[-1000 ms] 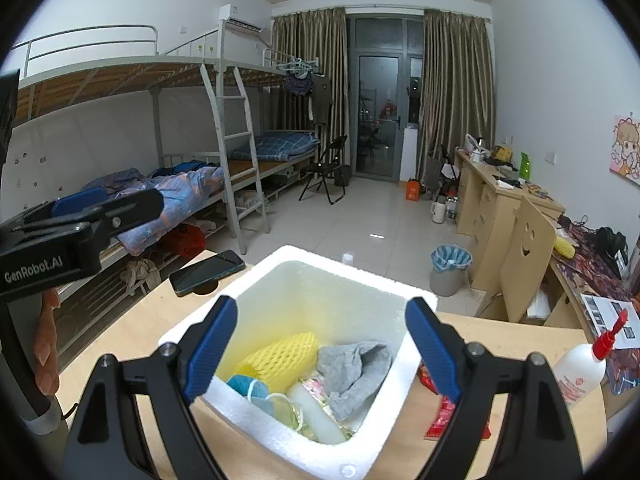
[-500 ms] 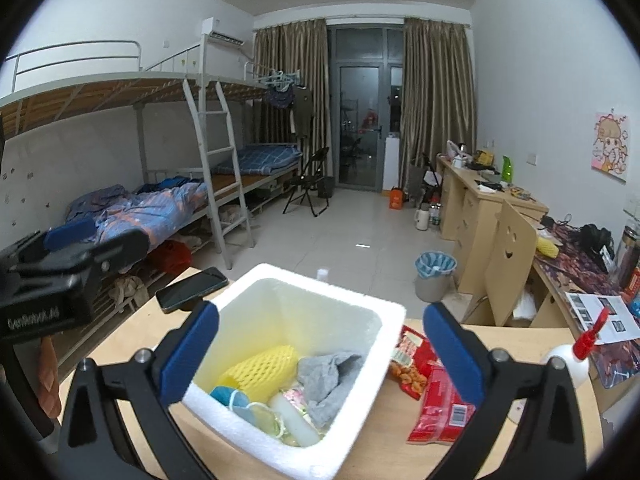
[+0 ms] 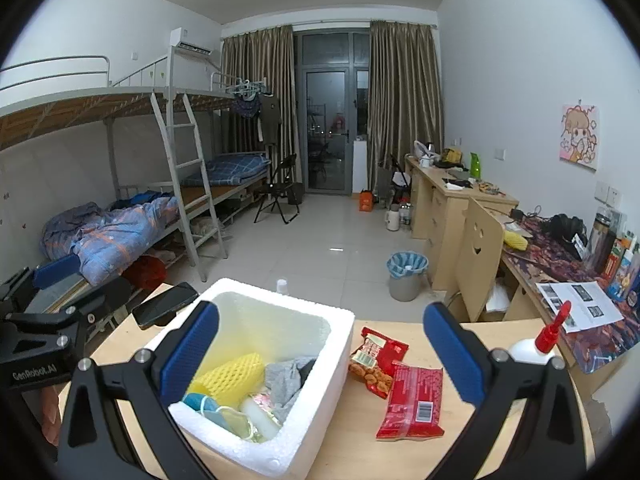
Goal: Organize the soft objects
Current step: 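Withdraw both open tools up from the foam box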
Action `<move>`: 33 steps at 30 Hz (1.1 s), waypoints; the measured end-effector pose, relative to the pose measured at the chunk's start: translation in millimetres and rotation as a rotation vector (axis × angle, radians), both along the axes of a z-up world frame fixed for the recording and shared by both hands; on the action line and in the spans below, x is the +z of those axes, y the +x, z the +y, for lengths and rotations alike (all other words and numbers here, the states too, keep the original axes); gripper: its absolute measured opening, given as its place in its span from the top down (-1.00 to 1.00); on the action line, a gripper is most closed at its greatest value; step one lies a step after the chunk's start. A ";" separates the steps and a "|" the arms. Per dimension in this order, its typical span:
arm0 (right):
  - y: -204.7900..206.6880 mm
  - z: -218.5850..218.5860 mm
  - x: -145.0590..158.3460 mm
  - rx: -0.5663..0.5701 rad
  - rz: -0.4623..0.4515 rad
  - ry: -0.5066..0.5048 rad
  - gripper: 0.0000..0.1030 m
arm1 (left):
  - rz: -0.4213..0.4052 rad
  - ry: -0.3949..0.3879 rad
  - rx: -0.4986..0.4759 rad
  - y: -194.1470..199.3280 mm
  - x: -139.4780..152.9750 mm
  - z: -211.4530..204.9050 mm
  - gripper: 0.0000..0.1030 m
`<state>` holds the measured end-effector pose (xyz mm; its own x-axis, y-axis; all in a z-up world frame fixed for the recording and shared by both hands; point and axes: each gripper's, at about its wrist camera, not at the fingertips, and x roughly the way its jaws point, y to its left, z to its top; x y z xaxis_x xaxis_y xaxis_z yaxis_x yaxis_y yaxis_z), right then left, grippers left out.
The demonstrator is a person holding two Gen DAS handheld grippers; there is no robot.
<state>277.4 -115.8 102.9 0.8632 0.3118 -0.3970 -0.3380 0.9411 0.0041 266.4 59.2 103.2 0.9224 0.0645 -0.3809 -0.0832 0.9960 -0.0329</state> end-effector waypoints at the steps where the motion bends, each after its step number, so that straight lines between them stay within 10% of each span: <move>1: -0.3 -0.2 0.3 0.000 -0.002 -0.001 -1.00 | -0.001 -0.008 0.002 -0.2 0.4 1.1 -0.97; 33: -18.9 -3.3 13.8 0.026 -0.036 0.020 -1.00 | -0.015 0.002 -0.004 -14.8 9.9 -5.3 -0.97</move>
<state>258.5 -119.1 116.7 0.8685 0.3418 -0.3590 -0.3624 0.9319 0.0104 251.6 53.9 113.1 0.9284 0.0612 -0.3666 -0.0786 0.9964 -0.0325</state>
